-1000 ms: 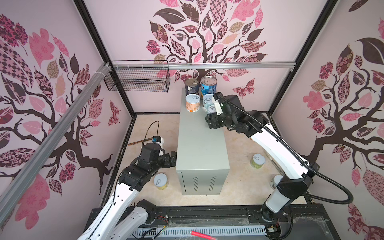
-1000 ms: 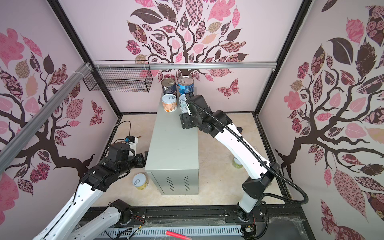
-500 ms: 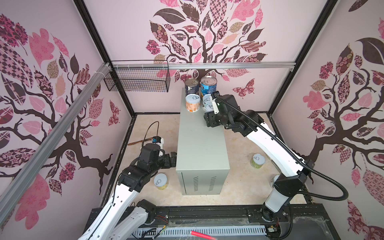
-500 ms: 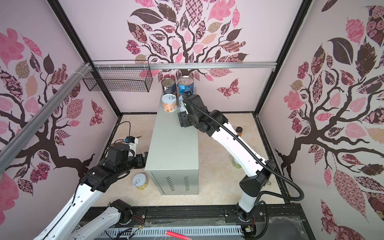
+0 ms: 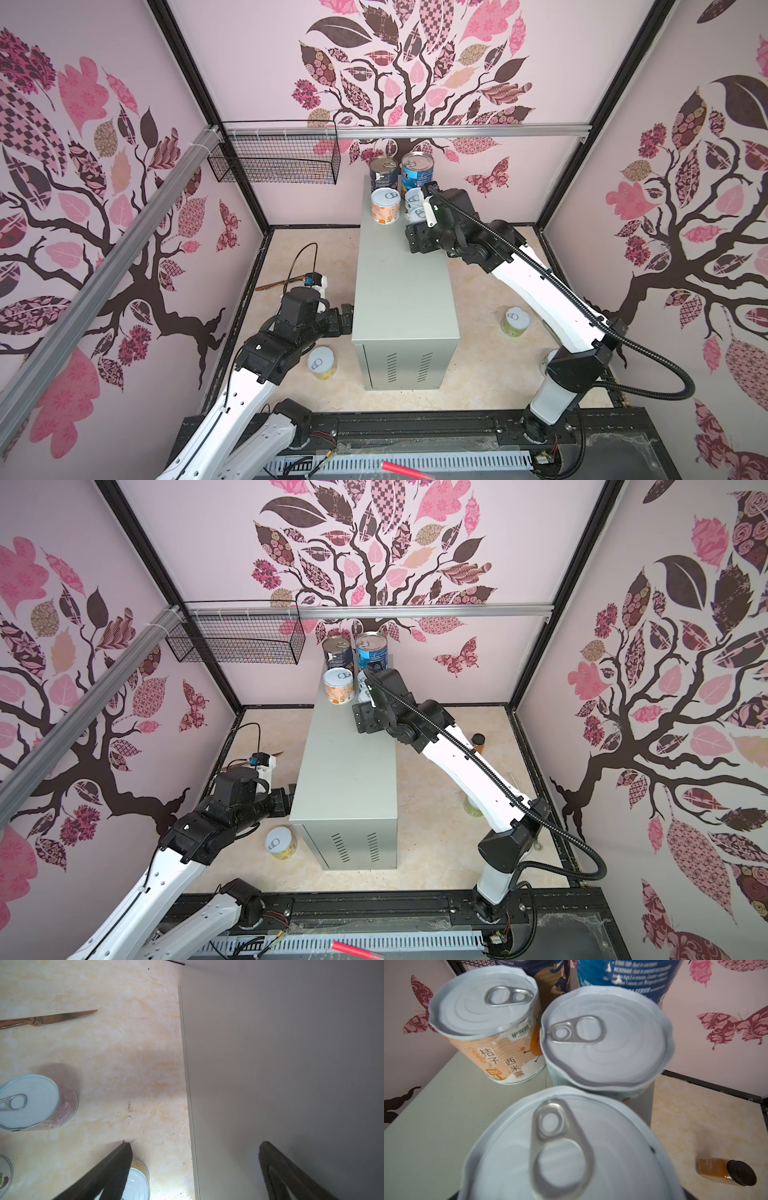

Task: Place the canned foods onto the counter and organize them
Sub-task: 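Carry the white-lidded can with the right gripper toward the cans on the cabinet, then lower the white-lidded can in front of the other cans, open the right gripper, then withdraw the right gripper while the left gripper lowers over a silver-lidded can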

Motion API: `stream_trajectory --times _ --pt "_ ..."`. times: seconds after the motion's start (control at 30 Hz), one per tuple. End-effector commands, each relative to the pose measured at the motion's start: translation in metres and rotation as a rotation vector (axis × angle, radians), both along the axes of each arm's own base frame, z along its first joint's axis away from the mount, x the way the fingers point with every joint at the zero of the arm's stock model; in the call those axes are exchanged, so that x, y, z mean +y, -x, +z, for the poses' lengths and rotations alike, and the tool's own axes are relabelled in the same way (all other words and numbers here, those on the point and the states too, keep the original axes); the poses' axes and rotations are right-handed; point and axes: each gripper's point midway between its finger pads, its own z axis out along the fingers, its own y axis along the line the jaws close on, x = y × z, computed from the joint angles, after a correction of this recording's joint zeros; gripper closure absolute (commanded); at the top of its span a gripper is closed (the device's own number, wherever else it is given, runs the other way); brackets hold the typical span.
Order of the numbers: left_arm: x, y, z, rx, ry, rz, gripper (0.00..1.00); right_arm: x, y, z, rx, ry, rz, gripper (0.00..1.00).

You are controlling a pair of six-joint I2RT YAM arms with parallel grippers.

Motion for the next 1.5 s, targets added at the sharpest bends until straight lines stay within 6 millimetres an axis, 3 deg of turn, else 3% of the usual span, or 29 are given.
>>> stream_trajectory --times 0.0,0.13,0.27,0.57,0.83,1.07,1.33,1.47 --pt "0.006 -0.002 -0.007 0.006 -0.015 0.036 0.02 0.002 0.001 -0.001 0.0 -0.004 0.009 0.09" --pt "0.028 -0.007 -0.011 0.028 -0.069 0.172 0.02 0.001 0.006 0.007 -0.011 -0.022 0.023 0.0" --pt "0.049 -0.006 -0.015 0.083 -0.104 0.323 0.02 -0.003 0.014 0.021 -0.036 -0.049 0.032 0.0" --pt "0.065 0.01 -0.032 0.16 -0.096 0.447 0.02 -0.031 0.044 0.072 -0.137 -0.147 0.033 0.0" --pt "0.085 0.03 -0.037 0.096 -0.054 0.544 0.02 -0.047 0.072 0.091 -0.168 -0.236 0.056 0.0" --pt "0.082 0.044 -0.062 0.158 -0.14 0.597 0.02 -0.07 0.103 0.078 -0.166 -0.31 0.057 0.0" --pt "0.073 0.05 -0.102 0.205 -0.154 0.653 0.02 -0.128 0.138 0.062 -0.209 -0.323 -0.054 0.0" --pt "0.07 0.053 -0.122 0.23 -0.193 0.656 0.02 -0.135 0.156 0.054 -0.191 -0.38 -0.034 0.0"
